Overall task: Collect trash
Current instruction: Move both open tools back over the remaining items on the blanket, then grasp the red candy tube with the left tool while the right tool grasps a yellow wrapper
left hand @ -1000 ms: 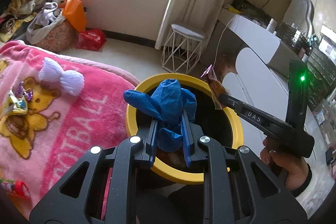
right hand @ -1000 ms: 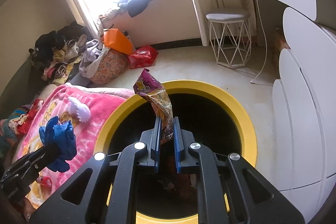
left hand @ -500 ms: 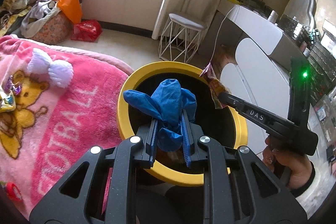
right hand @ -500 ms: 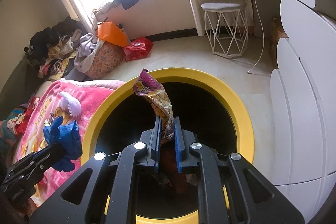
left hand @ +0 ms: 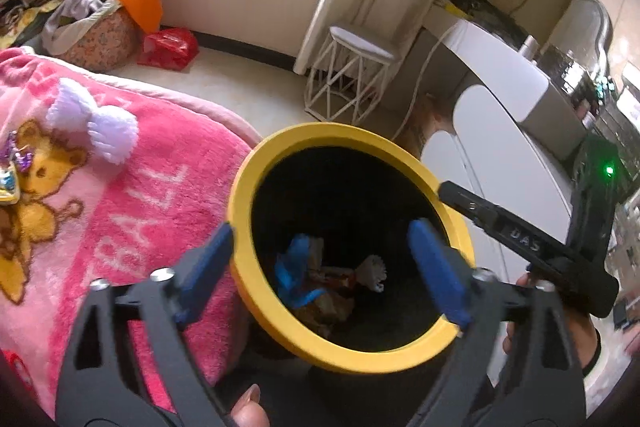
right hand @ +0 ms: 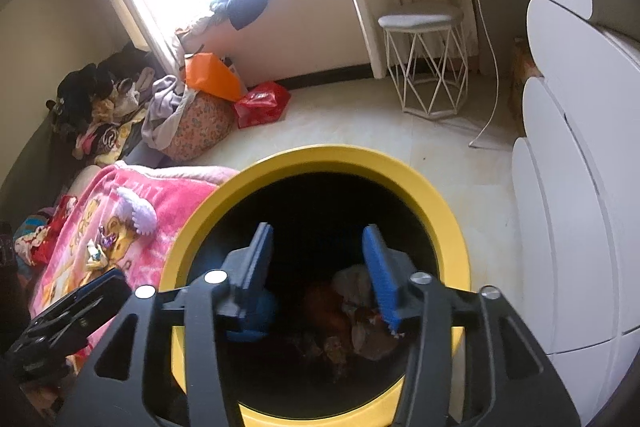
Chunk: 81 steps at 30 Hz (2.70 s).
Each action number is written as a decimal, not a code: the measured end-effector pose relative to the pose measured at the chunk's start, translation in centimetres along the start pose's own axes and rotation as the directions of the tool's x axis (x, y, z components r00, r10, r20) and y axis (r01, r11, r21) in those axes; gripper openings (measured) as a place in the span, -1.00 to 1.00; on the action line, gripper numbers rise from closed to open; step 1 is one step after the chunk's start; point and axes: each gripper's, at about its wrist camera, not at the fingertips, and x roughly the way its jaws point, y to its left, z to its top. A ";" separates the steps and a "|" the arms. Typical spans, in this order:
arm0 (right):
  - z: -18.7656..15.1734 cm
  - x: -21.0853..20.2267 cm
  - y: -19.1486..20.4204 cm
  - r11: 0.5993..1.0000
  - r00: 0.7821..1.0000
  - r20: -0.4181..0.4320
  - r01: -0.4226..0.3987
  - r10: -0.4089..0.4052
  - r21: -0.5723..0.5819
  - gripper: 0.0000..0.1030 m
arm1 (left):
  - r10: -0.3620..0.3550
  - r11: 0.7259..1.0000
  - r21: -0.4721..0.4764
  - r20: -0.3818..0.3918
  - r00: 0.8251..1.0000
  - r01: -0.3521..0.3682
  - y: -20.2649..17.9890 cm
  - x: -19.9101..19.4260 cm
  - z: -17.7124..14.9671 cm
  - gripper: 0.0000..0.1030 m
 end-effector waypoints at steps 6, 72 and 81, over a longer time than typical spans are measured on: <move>0.1 -0.5 0.7 1.000 1.000 0.017 -0.011 0.011 -0.007 0.08 | 0.045 0.999 -0.031 0.039 0.998 -0.044 1.2 -2.0 0.0 0.79; -4.2 7.0 28.7 0.758 0.903 -0.246 -0.429 0.353 -0.490 0.18 | 0.556 0.681 -0.573 0.001 0.831 -0.455 21.3 -18.1 -9.4 0.79; -6.1 11.5 33.5 0.710 0.861 -0.370 -0.500 0.349 -0.496 0.17 | 0.522 0.611 -0.652 -0.093 0.848 -0.449 23.6 -17.5 -12.7 0.79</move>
